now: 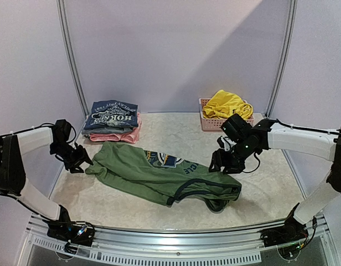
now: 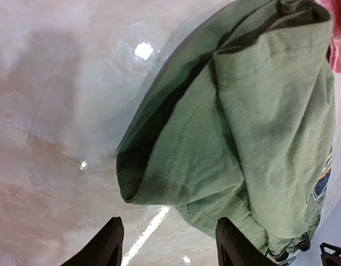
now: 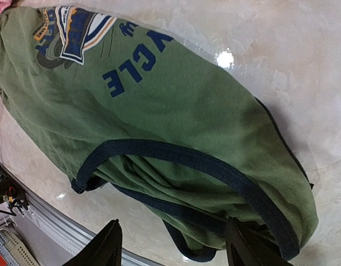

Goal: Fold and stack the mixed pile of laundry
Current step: Adjust the crumpled tank top at the center of the board.

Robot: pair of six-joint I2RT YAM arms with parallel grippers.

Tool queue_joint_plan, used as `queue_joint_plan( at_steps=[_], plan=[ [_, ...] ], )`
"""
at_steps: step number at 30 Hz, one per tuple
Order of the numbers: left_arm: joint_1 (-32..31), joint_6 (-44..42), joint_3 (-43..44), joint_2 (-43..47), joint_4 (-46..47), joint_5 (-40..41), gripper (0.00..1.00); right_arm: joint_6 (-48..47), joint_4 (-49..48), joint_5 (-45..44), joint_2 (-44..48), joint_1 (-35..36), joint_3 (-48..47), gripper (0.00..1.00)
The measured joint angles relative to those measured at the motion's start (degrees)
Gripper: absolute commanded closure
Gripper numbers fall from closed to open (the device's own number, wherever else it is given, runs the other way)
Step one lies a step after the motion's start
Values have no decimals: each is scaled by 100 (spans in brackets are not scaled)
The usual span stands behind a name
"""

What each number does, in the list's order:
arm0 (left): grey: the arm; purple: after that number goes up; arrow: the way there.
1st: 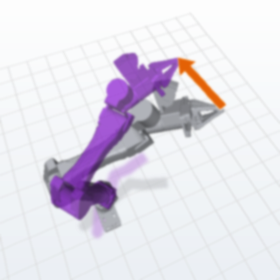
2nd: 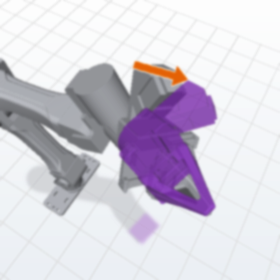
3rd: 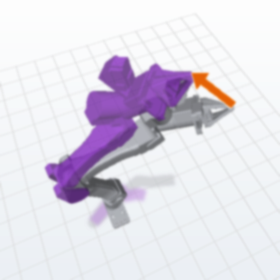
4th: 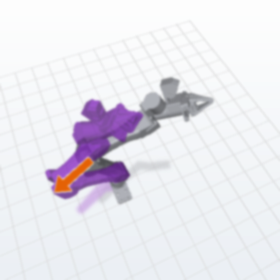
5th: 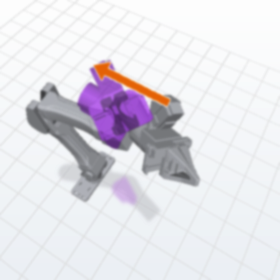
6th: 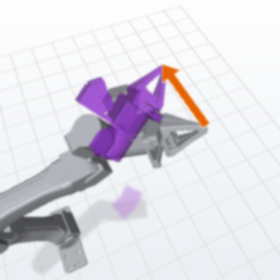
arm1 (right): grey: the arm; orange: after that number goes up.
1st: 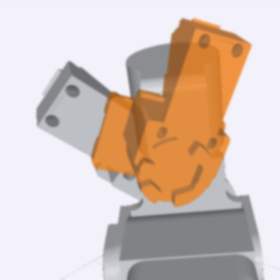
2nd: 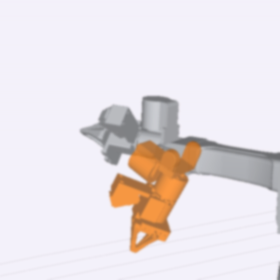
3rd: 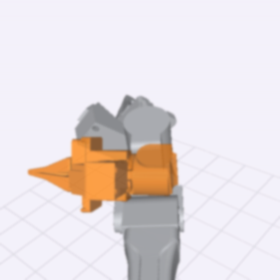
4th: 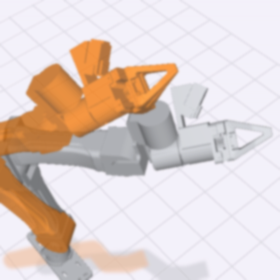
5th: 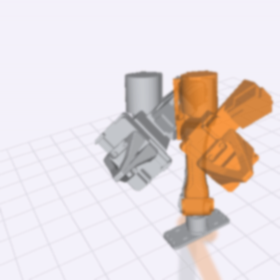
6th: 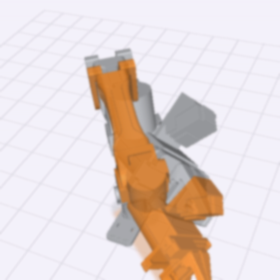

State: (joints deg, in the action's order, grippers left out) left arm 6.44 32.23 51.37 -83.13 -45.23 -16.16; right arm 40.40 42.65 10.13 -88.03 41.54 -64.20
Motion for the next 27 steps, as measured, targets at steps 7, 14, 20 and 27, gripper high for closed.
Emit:
queue_joint_plan(
  at_steps=[7, 14, 20, 27],
  plan=[
    [87, 55, -313, -153, 415, -168, 52, -151, -57, 125, -616, 210, 31, 36],
    [98, 142, -409, -472, 911, -339, 99, -177, -35, 190, -748, 245, 407, 36],
    [98, -173, 68, -796, 621, -2, 100, -192, -79, 354, -780, 251, 789, 36],
    [96, -831, 1209, -800, -278, 1115, 74, -188, -118, 372, -817, 264, 892, 36]
  ],
)
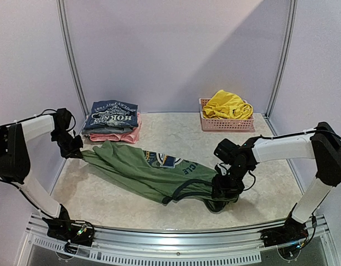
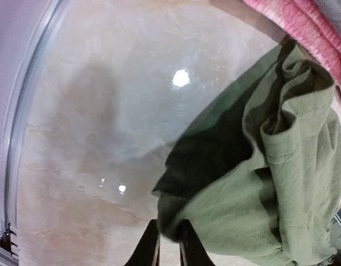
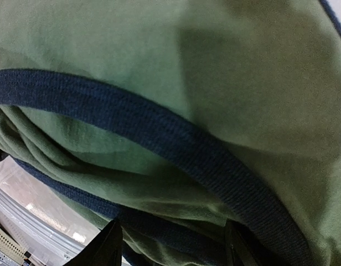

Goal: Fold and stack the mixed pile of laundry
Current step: Adjust the crumpled tank top at the center of the board.

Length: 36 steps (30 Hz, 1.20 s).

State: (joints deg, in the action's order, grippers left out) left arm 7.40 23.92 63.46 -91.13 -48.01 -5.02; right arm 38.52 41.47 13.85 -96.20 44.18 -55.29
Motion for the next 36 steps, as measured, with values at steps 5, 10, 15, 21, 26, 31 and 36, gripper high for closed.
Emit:
queue_joint_plan(
  at_steps=[5, 10, 15, 21, 26, 31, 36],
  plan=[
    [13, -308, 120, -162, -367, 452, 42, -9, 39, 2, -66, 0, -61, 36],
    [13, -254, -179, -127, -380, 343, 41, -50, 160, 0, -153, 2, -186, 36],
    [120, -87, -411, -37, -269, -33, 48, -92, 232, -26, -192, 2, -299, 37],
    [804, 254, -1071, 219, 195, -743, 56, -118, 354, -142, -166, 2, -422, 37],
    [1182, 553, -1523, 240, 695, -1333, 60, -114, 468, -197, 13, 2, -424, 37],
    [1320, 793, -1753, 240, 1169, -1681, 60, -114, 520, -240, 127, 2, -424, 37],
    [1445, 1012, -1965, 240, 1593, -1794, 61, -111, 579, -273, 146, 2, -424, 37]
  ],
)
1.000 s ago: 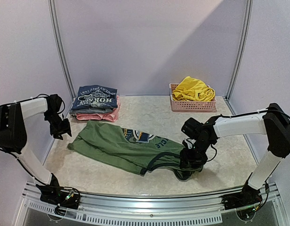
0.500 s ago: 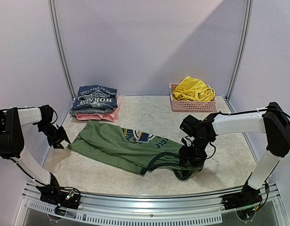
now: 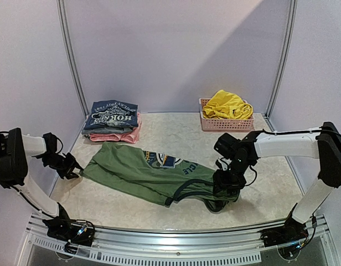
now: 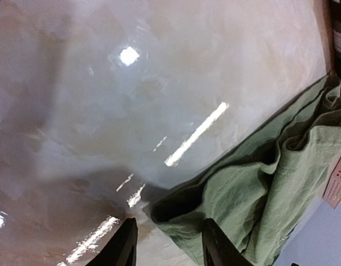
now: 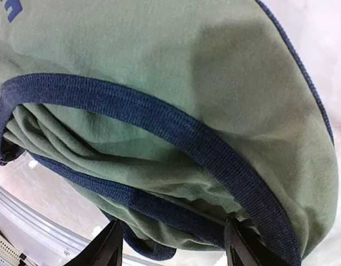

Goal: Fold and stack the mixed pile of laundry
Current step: Adjust the crumpled tank top at the center of the board.

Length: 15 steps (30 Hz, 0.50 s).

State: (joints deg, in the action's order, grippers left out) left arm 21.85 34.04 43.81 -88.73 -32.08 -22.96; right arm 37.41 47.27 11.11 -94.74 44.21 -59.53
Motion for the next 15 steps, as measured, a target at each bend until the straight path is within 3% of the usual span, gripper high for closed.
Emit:
queue_joint_plan(
  at_steps=[6, 12, 15],
  plan=[
    [35, 173, -181, -31, 361, -70, 73, 31, 35, -7, 105, 0, 0, 37],
    [46, 260, -278, -74, 658, -105, 100, 114, 52, -7, 201, 0, 2, 37],
    [48, 306, -304, -109, 745, -107, 100, 138, 52, -4, 243, 2, 2, 37]
  ],
)
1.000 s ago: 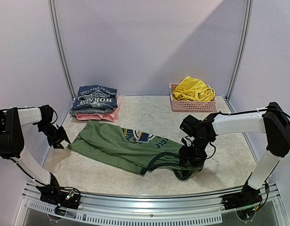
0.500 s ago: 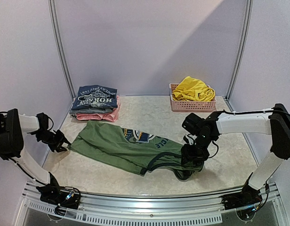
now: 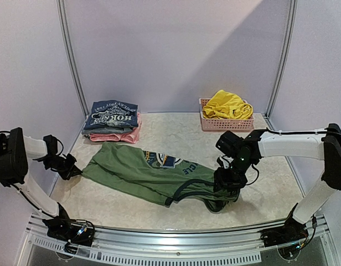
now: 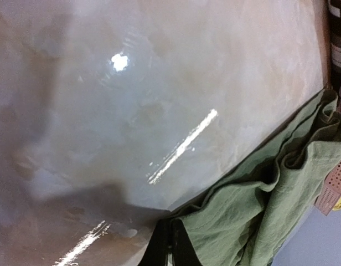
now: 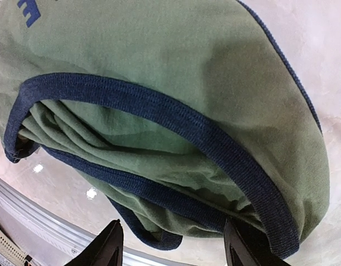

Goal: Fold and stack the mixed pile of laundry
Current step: Adjust the crumpled tank top at the center of the board.

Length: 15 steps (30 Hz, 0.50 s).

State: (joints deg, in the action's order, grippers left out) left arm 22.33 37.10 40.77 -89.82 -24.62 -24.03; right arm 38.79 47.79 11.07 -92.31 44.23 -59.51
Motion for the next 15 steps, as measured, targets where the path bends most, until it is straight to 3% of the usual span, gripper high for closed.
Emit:
queue_joint_plan(
  at_steps=[7, 15],
  plan=[
    [0, -26, -17, 37, 2, -28, 100, 120, -122, 109, 72, 328, 203, 37],
    [0, -85, -433, 789, -190, -72, 100, 345, -282, 109, -264, 905, 249, 40]
  ],
)
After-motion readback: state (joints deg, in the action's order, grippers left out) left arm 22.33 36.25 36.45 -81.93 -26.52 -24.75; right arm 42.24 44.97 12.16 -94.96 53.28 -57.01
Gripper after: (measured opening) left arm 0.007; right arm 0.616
